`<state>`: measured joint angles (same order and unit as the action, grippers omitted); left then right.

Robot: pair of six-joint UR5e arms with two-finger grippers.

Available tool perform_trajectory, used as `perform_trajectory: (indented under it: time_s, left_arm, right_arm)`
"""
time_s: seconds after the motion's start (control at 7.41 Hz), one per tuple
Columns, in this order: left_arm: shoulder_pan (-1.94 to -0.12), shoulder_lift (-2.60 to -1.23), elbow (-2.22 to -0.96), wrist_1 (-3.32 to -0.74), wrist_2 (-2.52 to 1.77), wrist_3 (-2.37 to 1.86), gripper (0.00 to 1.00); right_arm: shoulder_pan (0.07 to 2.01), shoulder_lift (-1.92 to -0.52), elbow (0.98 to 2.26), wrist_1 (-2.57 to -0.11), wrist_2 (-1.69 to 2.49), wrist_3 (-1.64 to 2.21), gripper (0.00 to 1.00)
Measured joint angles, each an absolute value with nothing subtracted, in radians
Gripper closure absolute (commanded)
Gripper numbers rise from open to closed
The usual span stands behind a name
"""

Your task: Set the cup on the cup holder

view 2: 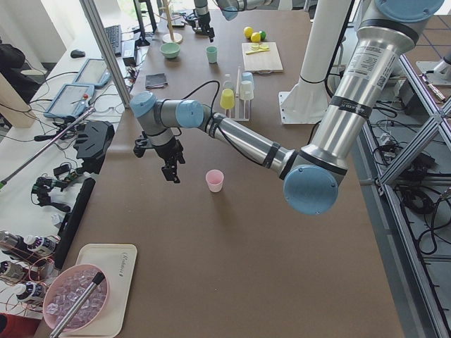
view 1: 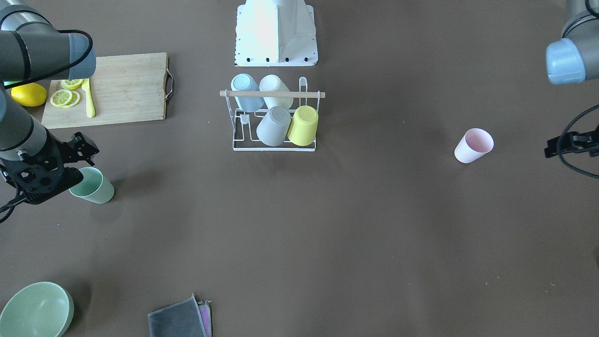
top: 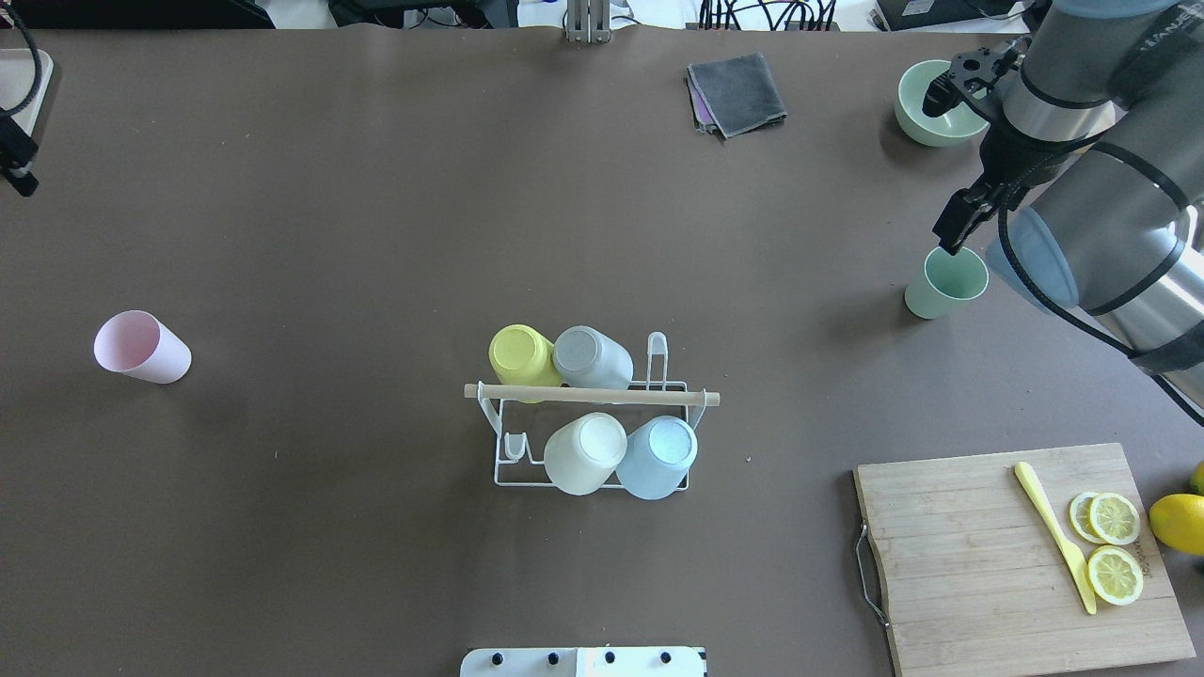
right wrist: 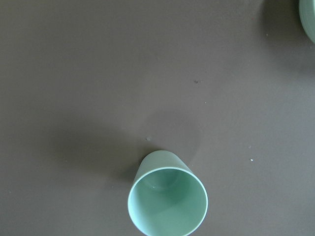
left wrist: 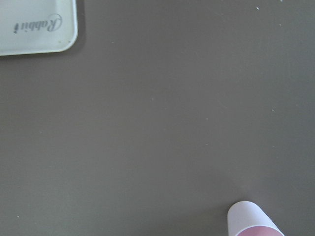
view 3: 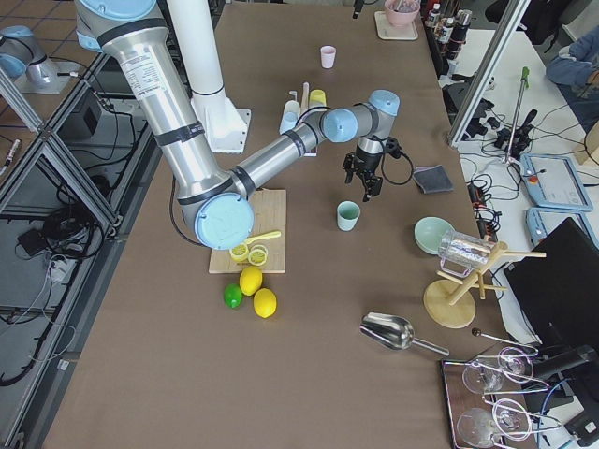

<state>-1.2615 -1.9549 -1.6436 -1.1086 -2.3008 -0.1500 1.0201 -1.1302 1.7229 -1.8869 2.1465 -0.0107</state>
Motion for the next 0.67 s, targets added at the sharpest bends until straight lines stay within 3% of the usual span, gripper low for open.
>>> perform_trajectory:
  time_s: [0.4, 0.67]
  left_arm:
    - [-1.163, -1.993, -1.61, -1.077, -2.308, -0.149, 0.02]
    - [-1.116, -2.06, -1.522, -1.035, -2.307, -0.131, 0.02]
  right_arm:
    - [0.995, -1.03, 1.66, -1.925, 2.128, -0.02, 0.0]
    - [0.981, -0.944, 1.571, -1.981, 2.114, -0.064, 0.0]
